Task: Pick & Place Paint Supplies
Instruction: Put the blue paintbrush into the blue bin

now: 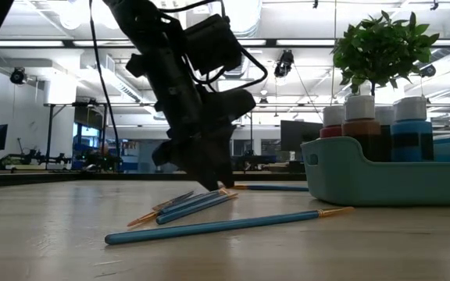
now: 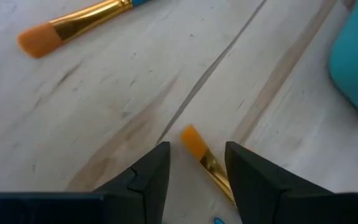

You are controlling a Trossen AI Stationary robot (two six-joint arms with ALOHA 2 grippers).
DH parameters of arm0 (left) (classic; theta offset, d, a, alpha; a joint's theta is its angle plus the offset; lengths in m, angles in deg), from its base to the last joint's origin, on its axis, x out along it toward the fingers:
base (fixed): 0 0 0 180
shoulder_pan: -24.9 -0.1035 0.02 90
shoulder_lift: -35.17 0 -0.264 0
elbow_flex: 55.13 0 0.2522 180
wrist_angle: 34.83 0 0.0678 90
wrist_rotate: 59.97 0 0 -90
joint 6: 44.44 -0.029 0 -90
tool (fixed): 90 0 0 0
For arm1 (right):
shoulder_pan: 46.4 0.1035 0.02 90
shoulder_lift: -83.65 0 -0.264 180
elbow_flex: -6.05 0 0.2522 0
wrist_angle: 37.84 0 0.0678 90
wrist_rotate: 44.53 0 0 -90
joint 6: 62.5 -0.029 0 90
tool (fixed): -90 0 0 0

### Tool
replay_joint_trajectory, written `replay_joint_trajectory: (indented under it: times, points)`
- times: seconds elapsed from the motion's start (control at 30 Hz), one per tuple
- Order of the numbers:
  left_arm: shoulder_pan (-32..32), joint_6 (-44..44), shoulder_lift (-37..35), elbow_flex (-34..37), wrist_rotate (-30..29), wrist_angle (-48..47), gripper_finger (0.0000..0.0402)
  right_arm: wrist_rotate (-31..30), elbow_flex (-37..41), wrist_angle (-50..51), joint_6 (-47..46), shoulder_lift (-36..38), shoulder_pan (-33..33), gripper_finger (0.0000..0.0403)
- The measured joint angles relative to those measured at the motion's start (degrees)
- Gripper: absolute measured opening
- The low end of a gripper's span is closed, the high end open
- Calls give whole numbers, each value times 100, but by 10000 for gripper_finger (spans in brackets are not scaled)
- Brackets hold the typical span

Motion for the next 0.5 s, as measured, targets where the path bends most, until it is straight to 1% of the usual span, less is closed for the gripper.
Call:
replay_joint_trajectory:
  times: [0.5]
  points:
    - [176, 243, 22, 2, 82, 124, 161, 10, -2, -2, 22, 0, 2, 217]
